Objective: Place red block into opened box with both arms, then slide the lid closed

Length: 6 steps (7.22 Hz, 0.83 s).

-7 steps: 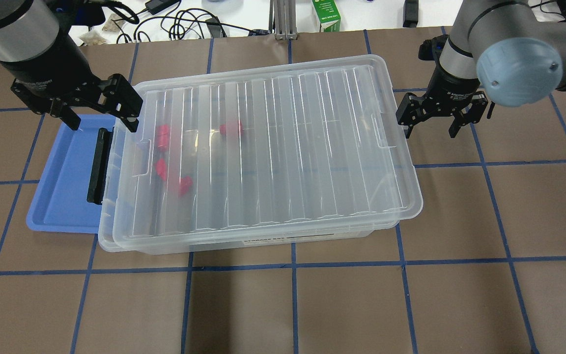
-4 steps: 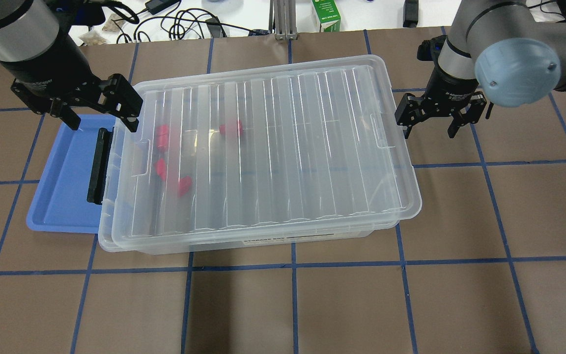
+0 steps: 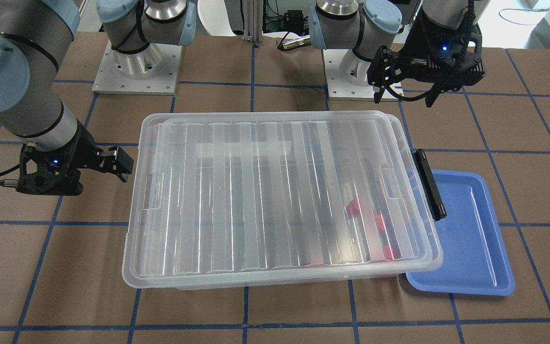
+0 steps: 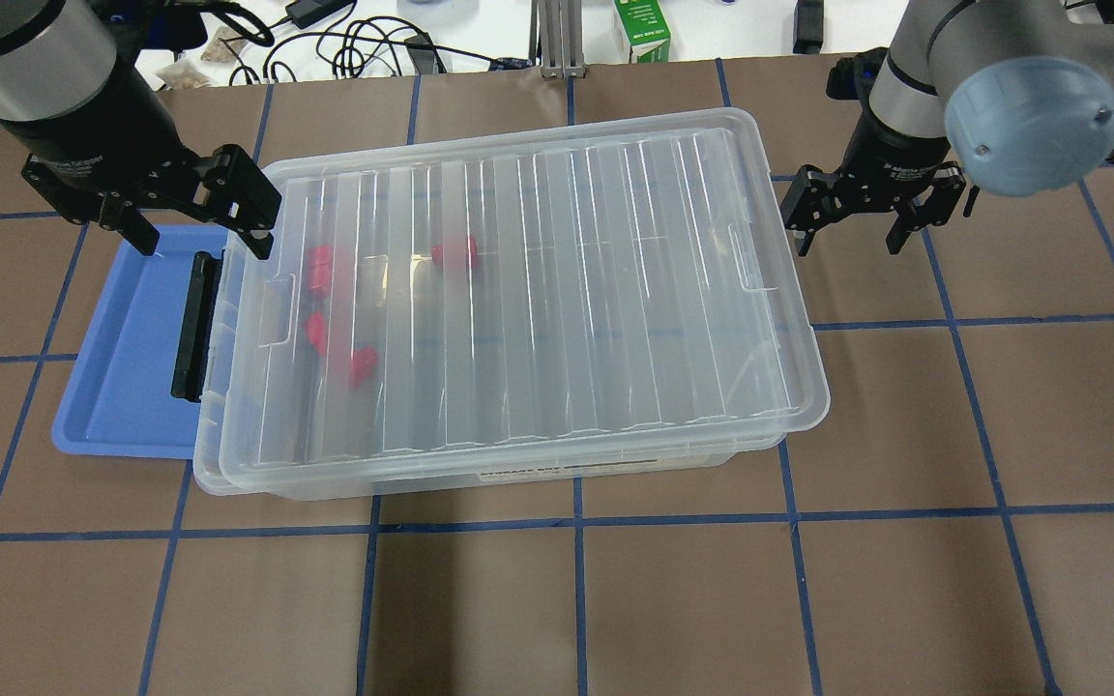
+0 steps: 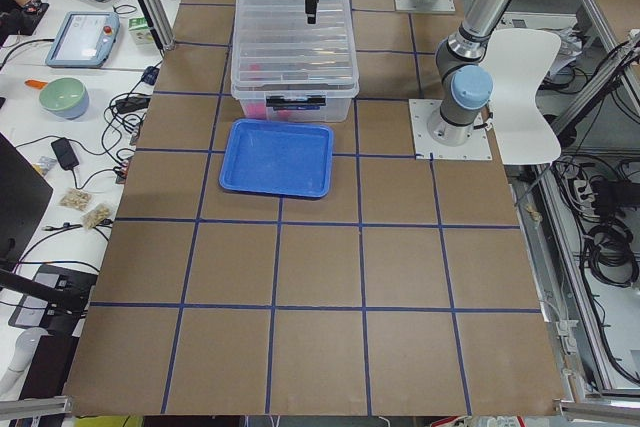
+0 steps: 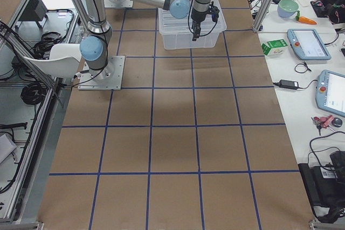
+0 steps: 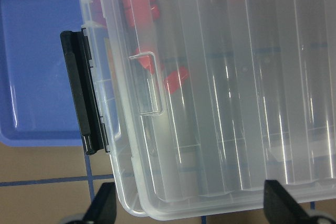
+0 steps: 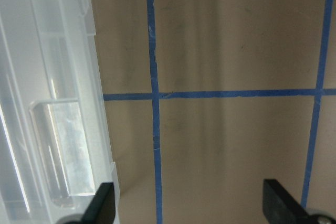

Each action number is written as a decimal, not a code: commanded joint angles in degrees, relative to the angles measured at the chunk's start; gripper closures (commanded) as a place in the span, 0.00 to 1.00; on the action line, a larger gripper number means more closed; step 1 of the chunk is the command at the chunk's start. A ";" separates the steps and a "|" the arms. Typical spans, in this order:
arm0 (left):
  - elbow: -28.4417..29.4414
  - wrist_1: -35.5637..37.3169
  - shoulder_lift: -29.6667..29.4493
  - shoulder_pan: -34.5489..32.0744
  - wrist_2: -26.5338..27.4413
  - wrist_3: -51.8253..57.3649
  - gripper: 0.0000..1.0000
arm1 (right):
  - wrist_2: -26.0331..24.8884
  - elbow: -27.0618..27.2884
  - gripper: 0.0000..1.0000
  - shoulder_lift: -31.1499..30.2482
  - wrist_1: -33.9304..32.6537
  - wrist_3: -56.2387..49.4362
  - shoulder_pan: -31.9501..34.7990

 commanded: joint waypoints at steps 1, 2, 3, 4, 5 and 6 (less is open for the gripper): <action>0.00 0.00 0.00 0.00 0.00 0.07 0.00 | 0.92 -0.65 0.00 -5.59 5.04 0.13 0.08; -0.09 0.00 0.17 0.00 0.09 0.07 0.00 | 3.79 -0.73 0.00 -7.36 6.36 0.57 0.95; -0.09 -0.09 0.17 0.00 0.00 0.07 0.00 | 3.56 -0.39 0.00 -7.98 7.16 2.66 2.35; -0.09 -0.09 0.17 0.00 0.00 -0.02 0.00 | 3.65 -0.90 0.00 -8.08 8.38 3.38 2.46; -0.09 -0.09 0.17 0.00 0.09 -0.02 0.00 | 3.30 -1.26 0.00 -8.86 10.05 3.47 2.37; -0.09 -0.09 0.17 0.00 0.09 0.07 0.00 | 2.08 -0.57 0.00 -9.65 10.15 3.47 2.02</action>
